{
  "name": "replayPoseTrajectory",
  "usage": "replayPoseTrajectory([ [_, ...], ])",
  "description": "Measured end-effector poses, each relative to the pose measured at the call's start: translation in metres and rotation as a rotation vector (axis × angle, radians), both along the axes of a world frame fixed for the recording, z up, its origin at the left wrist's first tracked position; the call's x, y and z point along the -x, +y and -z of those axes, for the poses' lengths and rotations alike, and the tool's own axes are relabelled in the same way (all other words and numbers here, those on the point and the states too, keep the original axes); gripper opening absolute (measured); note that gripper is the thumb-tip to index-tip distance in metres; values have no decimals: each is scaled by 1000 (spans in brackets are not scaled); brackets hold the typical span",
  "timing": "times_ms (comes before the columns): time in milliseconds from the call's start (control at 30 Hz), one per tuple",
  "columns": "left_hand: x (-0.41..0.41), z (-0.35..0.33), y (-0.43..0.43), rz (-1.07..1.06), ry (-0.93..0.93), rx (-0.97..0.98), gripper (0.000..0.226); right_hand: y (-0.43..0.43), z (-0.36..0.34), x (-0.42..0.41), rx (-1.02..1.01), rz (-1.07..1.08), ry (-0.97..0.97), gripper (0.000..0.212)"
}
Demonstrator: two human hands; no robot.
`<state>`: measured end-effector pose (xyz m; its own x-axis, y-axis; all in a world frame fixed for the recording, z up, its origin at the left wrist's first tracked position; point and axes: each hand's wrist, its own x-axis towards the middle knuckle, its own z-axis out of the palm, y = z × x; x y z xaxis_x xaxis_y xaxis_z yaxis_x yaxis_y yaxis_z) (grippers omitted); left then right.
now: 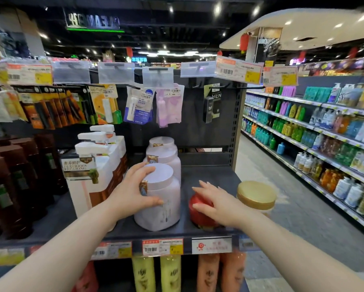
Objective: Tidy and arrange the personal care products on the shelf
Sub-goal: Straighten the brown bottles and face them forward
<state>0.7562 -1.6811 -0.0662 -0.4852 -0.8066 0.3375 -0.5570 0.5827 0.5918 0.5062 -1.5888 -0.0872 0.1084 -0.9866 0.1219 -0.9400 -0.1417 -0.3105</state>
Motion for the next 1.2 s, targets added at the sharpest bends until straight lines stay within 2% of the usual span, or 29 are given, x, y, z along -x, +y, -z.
replayPoseTrajectory([
  [100, 0, -2, -1, -7, 2, -8, 90, 12, -23, 26, 271, 53, -152, 40],
  [167, 1, -2, -1, -27, 8, -16, 88, 17, -35, 53, 315, 189, -76, 38],
  [267, 1, -1, 0, -27, 17, -27, 87, 23, -33, 83, 19, 401, 68, 60],
  [333, 1, -2, 1, -25, 17, -29, 87, 27, -17, 92, -138, 405, 93, 70],
  [500, 2, -6, 5, -37, 4, -43, 87, 27, -2, 97, -62, 302, 157, 66],
  [600, 3, -6, 7, -30, 9, -51, 87, 27, -9, 98, -101, 190, -18, 62],
  [700, 3, -7, 7, -30, 9, -66, 88, 26, -19, 103, -238, 111, -189, 63],
  [833, 3, -8, 7, -43, -9, -79, 88, 22, -31, 106, -373, 131, -151, 72],
  [1100, 4, -7, 9, -22, 2, -90, 86, 19, -32, 107, -397, 131, -152, 80],
  [1200, 2, -8, 8, -30, -12, -82, 88, 20, -40, 103, -408, 118, -63, 84],
])
